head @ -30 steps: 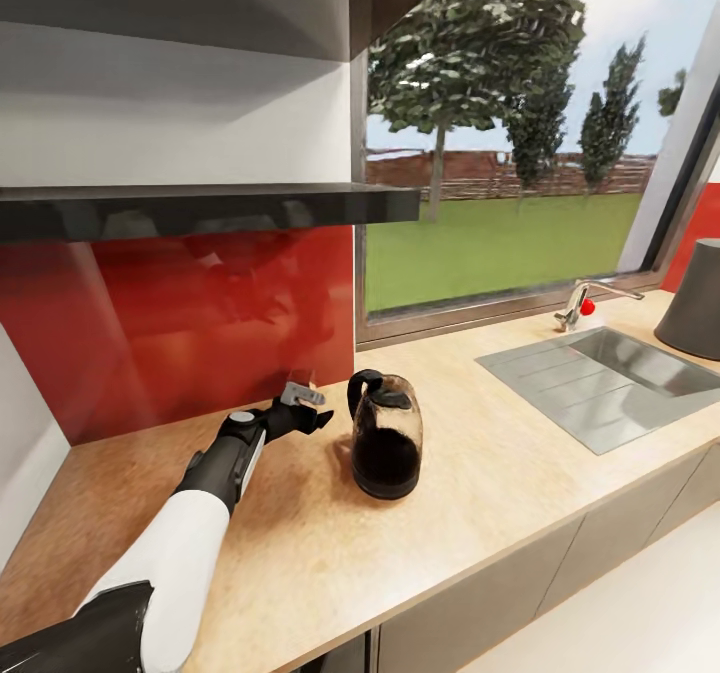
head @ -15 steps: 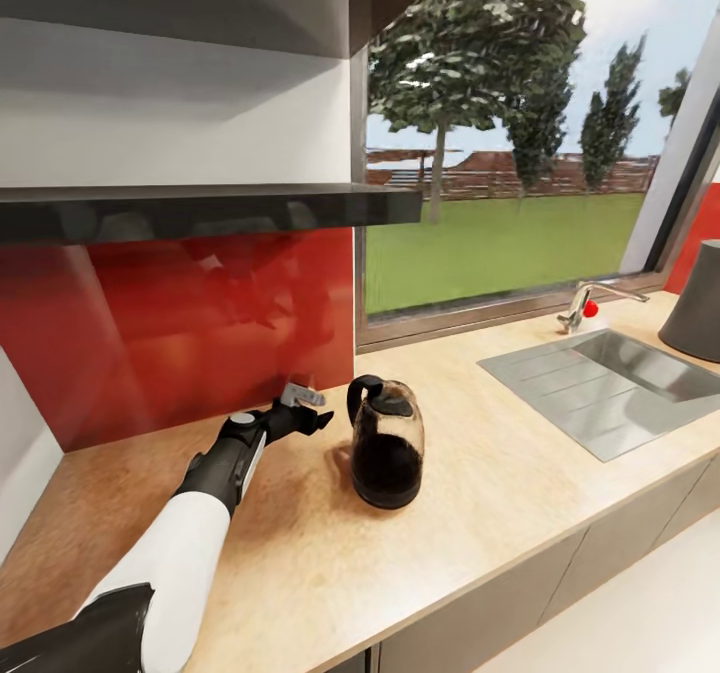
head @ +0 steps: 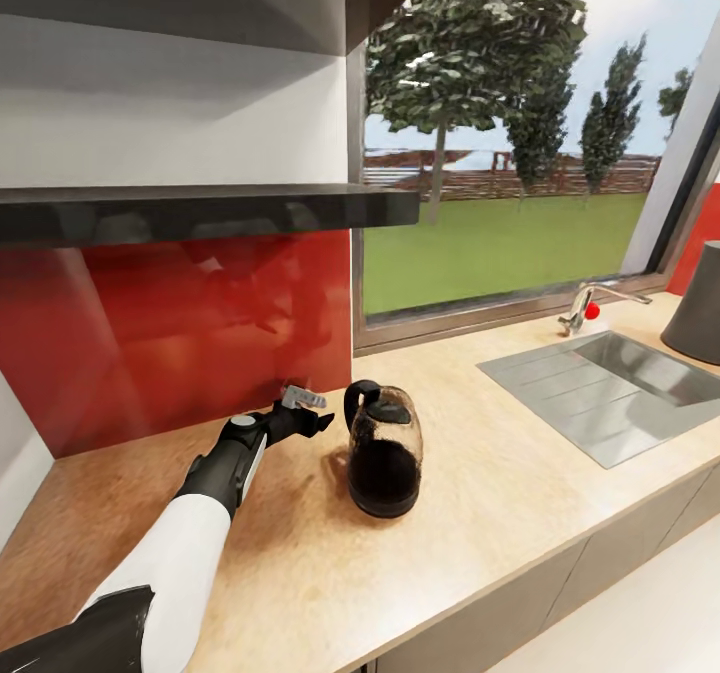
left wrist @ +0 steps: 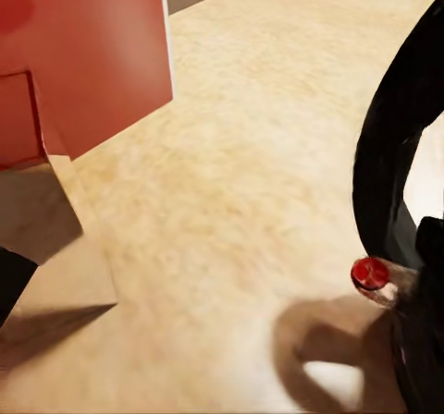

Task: Set up a coffee station on the kitchen countertop: keep the coffee maker on the countertop, move the bottle of coffee from the kitchen shelf to the counter next to the coffee maker, place a paper coffee filter on top of the coffee maker, put the saucer next to the coffee maker with the coffee cup on the saucer, and place the electric kettle next to the coffee maker.

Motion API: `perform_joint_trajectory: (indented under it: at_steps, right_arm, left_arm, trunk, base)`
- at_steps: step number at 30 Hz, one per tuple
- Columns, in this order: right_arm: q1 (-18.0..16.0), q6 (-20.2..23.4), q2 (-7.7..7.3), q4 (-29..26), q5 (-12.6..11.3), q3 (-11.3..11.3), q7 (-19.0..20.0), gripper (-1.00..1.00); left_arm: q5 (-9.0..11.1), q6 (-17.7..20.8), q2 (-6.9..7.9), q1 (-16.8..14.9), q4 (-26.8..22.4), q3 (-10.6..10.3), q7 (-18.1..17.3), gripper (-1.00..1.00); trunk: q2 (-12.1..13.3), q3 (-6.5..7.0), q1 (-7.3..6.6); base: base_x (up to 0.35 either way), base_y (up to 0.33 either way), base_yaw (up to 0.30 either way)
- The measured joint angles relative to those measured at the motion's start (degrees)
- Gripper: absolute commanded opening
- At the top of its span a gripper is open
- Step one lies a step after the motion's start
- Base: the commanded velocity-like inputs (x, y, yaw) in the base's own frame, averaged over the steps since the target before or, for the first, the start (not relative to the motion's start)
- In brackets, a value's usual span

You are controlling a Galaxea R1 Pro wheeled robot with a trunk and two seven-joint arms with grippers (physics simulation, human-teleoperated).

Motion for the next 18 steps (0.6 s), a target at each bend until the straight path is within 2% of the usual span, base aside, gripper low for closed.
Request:
perform_joint_trajectory:
  at_steps: [3, 14, 18]
  right_arm:
    - [0.0, 0.0, 0.00, 0.0, 0.0, 0.0, 0.0, 1.00]
    - [0.0, 0.0, 0.00, 0.0, 0.0, 0.0, 0.0, 1.00]
    - [0.0, 0.0, 0.00, 0.0, 0.0, 0.0, 0.0, 1.00]
  left_arm:
    - [0.0, -0.2, 0.00, 0.0, -0.1, 0.0, 0.1, 1.00]
    - [0.0, -0.2, -0.10, 0.0, -0.1, 0.0, 0.1, 1.00]
    - [0.0, -0.3, -0.15, 0.0, 0.0, 0.0, 0.1, 1.00]
  trunk:
    - [0.0, 0.00, 0.01]
    - [0.0, 0.00, 0.02]
    - [0.0, 0.00, 0.01]
  base:
    - [0.125, 0.000, 0.000]
    - [0.018, -0.002, 0.000]
    - [0.121, -0.094, 0.000]
